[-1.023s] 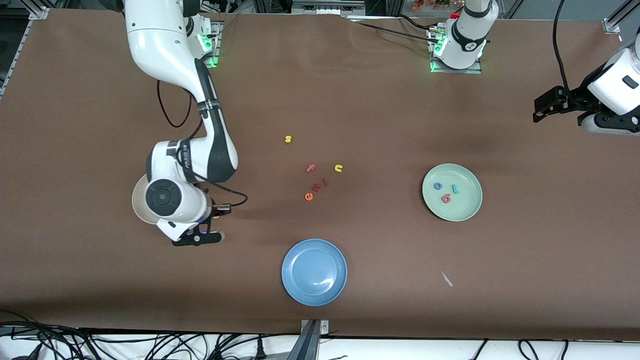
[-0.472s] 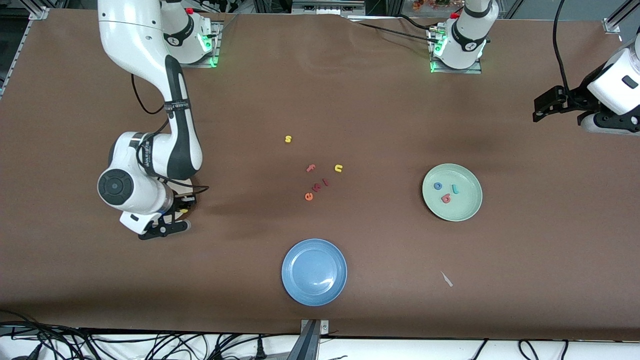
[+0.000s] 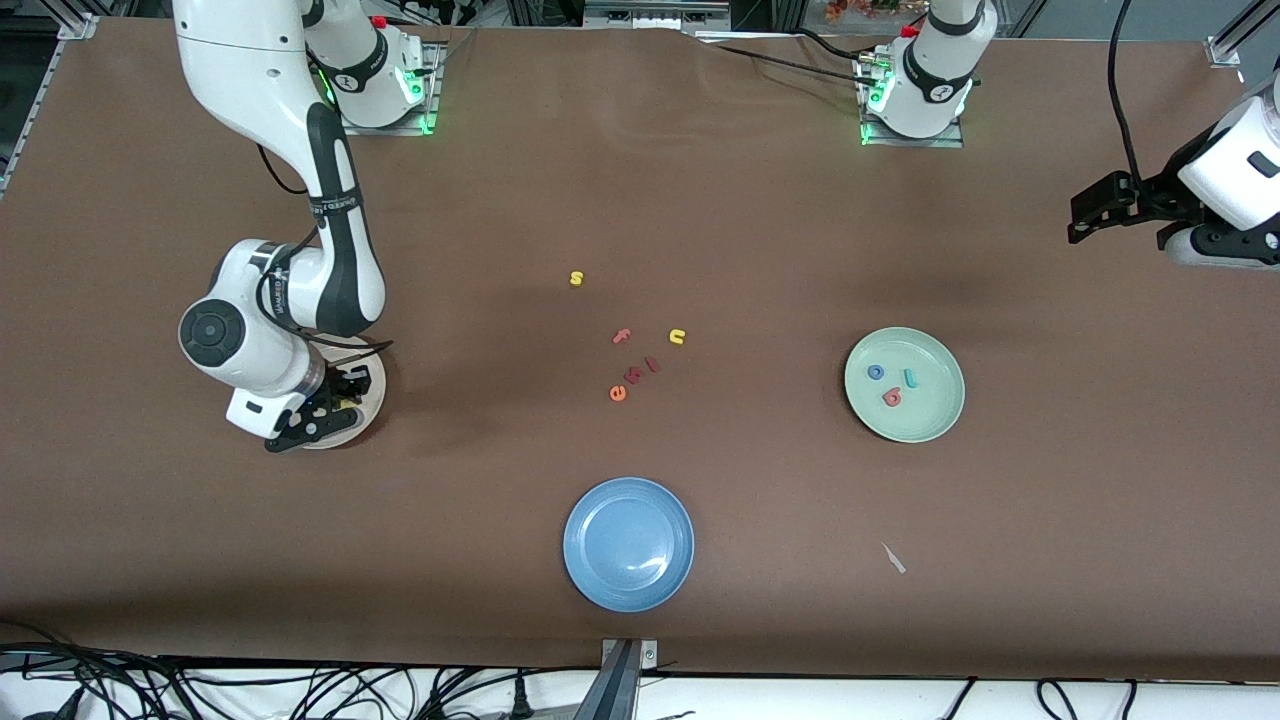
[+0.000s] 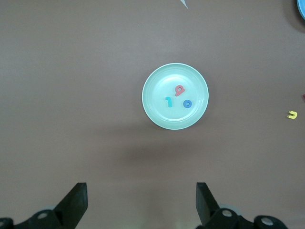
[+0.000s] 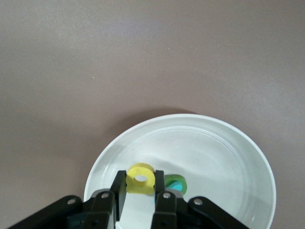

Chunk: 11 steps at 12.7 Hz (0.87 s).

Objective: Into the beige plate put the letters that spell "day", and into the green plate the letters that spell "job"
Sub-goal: 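Carry the yellow letter to the beige plate and open the right gripper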

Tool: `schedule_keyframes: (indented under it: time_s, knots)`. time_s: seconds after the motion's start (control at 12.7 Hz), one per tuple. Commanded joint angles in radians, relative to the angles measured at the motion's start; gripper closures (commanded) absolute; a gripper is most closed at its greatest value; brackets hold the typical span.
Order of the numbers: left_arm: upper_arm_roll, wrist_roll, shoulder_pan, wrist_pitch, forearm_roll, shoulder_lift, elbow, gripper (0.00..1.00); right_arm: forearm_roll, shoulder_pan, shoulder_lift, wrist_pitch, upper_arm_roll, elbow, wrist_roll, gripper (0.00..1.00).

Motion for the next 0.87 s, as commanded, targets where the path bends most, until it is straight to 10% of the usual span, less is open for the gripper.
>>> schedule_keyframes:
  time_s: [0.0, 0.08, 0.79]
  knots:
    - [-0.002, 0.029, 0.007, -0.019, 0.029, -0.003, 0.015, 0.00, 0.026, 0.011, -0.049, 0.025, -0.003, -0.057, -0.035, 0.29]
    - [-0.002, 0.029, 0.007, -0.019, 0.029, -0.003, 0.015, 0.00, 0.026, 0.010, -0.051, 0.013, -0.003, -0.056, -0.032, 0.00]
    - [-0.006, 0.027, 0.005, -0.019, 0.029, -0.003, 0.015, 0.00, 0.023, 0.033, -0.051, -0.246, 0.004, 0.130, 0.253, 0.00]
